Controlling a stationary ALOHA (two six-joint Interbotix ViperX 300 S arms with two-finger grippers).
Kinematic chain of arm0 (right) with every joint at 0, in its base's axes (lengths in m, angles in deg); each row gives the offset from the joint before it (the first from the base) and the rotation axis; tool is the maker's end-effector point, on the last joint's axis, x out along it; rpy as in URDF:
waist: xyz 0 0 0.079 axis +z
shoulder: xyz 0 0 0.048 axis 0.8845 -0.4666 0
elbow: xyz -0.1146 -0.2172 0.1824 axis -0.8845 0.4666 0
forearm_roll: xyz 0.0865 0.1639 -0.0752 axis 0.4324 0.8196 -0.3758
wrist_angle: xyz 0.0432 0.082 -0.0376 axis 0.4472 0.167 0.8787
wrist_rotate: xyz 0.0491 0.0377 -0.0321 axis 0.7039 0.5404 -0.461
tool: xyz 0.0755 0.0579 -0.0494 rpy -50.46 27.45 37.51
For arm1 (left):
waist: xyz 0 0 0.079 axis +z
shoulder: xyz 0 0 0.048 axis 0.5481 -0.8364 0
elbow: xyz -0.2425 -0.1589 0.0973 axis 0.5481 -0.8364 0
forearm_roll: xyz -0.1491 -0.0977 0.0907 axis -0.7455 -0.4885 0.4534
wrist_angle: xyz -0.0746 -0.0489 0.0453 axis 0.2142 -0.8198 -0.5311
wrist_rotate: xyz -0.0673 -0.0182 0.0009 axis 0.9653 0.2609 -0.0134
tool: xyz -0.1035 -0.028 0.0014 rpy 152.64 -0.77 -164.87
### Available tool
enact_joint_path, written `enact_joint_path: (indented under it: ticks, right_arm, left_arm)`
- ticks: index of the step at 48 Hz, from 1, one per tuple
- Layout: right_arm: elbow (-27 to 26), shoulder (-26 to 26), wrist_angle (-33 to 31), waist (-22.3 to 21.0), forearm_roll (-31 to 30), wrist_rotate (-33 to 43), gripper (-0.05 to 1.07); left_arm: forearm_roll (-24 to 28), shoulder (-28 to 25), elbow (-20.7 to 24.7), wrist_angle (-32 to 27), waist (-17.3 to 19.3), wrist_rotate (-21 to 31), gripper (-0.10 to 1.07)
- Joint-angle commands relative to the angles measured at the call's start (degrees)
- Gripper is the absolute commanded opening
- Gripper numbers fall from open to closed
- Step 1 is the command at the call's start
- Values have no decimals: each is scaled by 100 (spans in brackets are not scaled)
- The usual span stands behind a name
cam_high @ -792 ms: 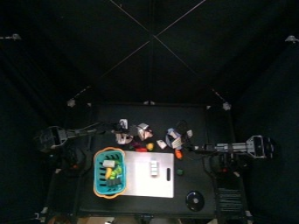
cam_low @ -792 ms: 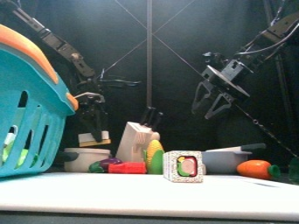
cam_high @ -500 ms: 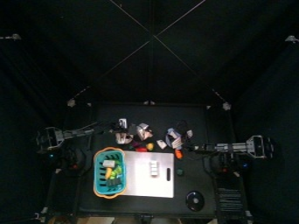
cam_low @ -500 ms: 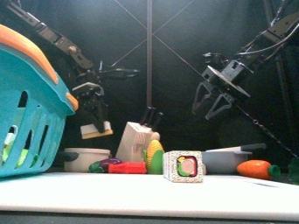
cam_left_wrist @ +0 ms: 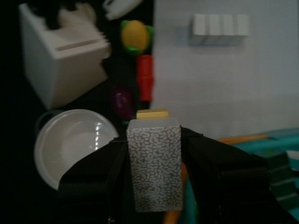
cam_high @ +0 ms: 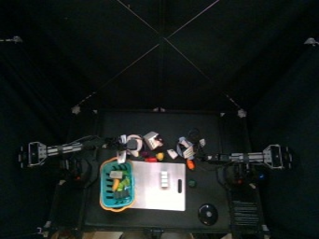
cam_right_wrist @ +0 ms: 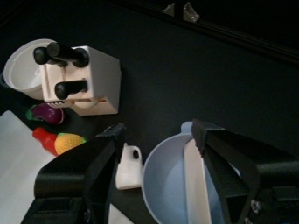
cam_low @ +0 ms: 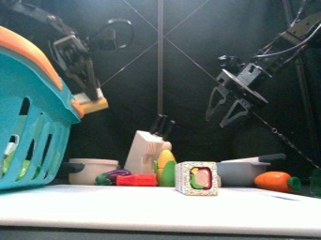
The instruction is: Place egg sushi into basket
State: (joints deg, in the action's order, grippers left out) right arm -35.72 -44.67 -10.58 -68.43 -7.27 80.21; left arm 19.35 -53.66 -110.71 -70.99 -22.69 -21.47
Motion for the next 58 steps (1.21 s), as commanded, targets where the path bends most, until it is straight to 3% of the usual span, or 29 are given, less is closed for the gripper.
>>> enact_joint_path:
  ticks: [1,9,15,28,42,58]
  right_arm:
    - [-79,123,0,0,-9,0,94]
    - [-70,132,0,-18,-9,0,94]
    - [-88,123,0,-18,-9,0,94]
    - [-97,79,0,-53,-9,0,94]
    - [-105,70,0,-53,0,9,94]
    - [-97,70,0,-53,0,0,94]
  left_arm:
    - [-70,325,53,18,-316,105,64]
    - [-334,642,-352,-105,-738,554,65]
    - [-703,782,-853,-141,-800,765,65]
    - [-1406,782,-1661,721,-809,844,72]
    - [-1433,782,-1846,1002,-809,826,98]
    - [-1336,782,-1837,1046,-809,826,101]
